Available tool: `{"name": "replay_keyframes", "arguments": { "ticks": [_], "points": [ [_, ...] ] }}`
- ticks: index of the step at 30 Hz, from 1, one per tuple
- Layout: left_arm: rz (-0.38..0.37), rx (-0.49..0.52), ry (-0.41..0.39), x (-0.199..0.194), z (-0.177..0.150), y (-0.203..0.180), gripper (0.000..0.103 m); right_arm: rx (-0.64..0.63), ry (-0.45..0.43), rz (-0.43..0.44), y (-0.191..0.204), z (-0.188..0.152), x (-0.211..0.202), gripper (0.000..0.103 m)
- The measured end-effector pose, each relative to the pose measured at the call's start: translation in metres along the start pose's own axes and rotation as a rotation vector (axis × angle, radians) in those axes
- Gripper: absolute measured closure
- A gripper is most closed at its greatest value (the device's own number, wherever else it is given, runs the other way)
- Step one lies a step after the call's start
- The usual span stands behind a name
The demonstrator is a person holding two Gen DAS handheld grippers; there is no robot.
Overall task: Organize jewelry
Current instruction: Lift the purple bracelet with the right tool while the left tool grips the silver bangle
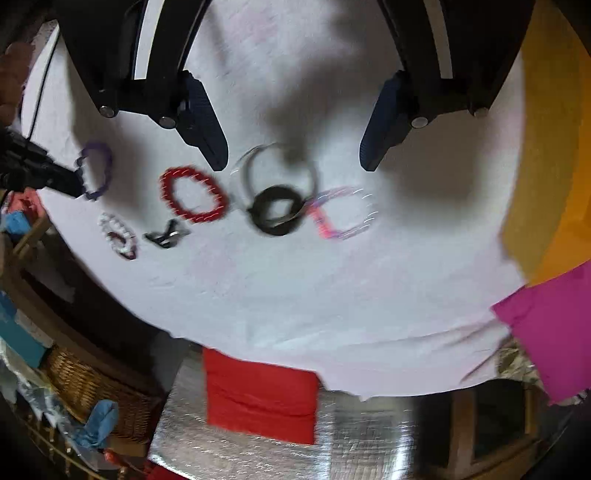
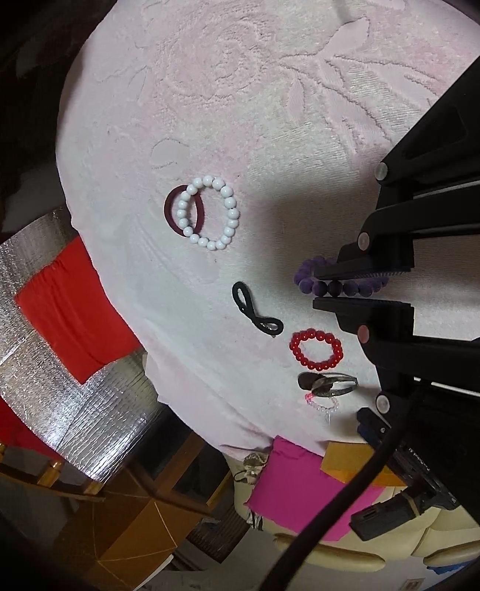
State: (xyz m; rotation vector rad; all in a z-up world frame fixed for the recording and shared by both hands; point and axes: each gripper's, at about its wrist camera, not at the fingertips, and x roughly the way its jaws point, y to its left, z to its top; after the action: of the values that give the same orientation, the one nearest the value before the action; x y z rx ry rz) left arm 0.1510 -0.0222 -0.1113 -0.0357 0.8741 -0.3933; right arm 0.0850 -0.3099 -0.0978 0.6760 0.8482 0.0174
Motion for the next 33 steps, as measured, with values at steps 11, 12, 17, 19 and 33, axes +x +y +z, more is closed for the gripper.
{"name": "replay_keyframes", "arguments": {
  "ticks": [11,12,17,19,33],
  "points": [
    [0.048,-0.029,0.062,0.04,0.001,-0.003,0.041,-0.026,0.032,-0.011,0.004,-0.001,0.011,0.093],
    [0.043,-0.027,0.061,0.039,0.002,-0.003,0.051,-0.033,0.033,-0.013,0.005,-0.001,0.012,0.093],
    [0.056,0.048,0.028,0.023,0.0,-0.019,0.092,-0.049,0.018,-0.017,0.008,-0.003,0.006,0.093],
    [0.034,0.054,0.004,0.011,0.0,-0.021,0.094,-0.053,0.007,-0.018,0.008,-0.003,0.002,0.093],
    [0.045,0.019,-0.067,-0.049,-0.01,0.016,0.098,-0.076,-0.029,0.031,0.032,-0.015,-0.017,0.093]
  ]
}}
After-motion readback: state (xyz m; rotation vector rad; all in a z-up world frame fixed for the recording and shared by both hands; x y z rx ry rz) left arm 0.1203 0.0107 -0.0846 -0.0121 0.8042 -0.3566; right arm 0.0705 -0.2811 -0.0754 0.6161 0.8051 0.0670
